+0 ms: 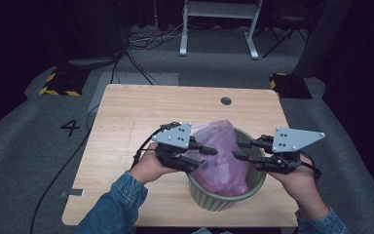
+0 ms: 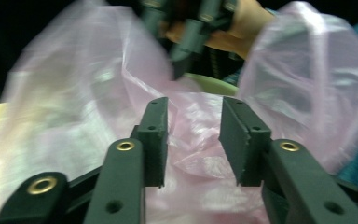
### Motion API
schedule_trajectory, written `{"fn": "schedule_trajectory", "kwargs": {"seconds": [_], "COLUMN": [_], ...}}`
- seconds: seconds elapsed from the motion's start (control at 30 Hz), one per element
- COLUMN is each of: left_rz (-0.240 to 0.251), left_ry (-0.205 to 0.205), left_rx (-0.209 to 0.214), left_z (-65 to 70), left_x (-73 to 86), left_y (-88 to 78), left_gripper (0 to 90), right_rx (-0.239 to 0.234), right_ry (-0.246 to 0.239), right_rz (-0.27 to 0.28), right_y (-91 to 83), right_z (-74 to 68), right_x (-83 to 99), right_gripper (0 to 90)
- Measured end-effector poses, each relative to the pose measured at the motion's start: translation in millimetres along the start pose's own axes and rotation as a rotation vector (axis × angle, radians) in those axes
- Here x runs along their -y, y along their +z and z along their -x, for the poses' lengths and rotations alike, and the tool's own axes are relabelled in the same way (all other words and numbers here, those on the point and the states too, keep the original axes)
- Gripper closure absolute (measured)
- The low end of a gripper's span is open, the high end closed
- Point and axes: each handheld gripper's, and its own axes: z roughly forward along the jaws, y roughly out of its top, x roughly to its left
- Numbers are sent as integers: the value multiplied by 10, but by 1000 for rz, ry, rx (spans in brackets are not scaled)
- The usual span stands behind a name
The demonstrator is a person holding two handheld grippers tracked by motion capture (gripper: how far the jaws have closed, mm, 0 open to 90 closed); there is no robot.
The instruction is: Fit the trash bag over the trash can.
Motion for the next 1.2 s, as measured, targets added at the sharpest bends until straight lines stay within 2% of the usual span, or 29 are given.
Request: {"fn": "schedule_trajectory", "kwargs": {"seconds": [0.13,0.3,0.33,0.37,0.4,0.5,0.6,0.77,0.9,0.97,1.0,1.07,1.13,1.17,1.2], "left_rz": [-35,-20,-19,-20,-17,10,57,66,82,76,70,42,17,17,23], "left_ry": [31,28,27,29,30,20,11,-1,5,2,-2,-33,-62,-67,-73], "left_rx": [21,41,40,35,27,-22,-81,-157,-166,-149,-139,-138,-138,-138,-135], "left_z": [92,123,123,121,120,104,57,-53,-101,-119,-129,-154,-189,-200,-207], "left_x": [-6,-6,-6,-6,-5,-4,-14,-107,-168,-190,-198,-213,-219,-218,-217], "left_y": [82,88,86,80,70,16,-86,-195,-169,-112,-79,-15,24,27,24], "left_gripper": [641,641,640,639,635,564,547,516,490,495,520,626,774,857,892], "right_rx": [13,22,21,17,18,12,11,-4,-22,-28,-31,-33,-32,-30,-25], "right_ry": [16,56,69,73,58,39,25,14,7,2,2,-1,-2,-1,1], "right_rz": [-3,4,2,-2,-15,-17,-1,5,7,6,6,6,7,7,9], "right_y": [54,115,126,132,134,123,91,64,73,89,96,103,96,85,72], "right_z": [12,75,93,100,98,68,37,6,-24,-37,-42,-49,-47,-41,-33], "right_x": [-16,-34,-35,-35,-35,-16,7,22,18,16,15,14,15,16,18], "right_gripper": [618,603,621,689,756,854,874,874,874,875,875,875,875,876,878]}}
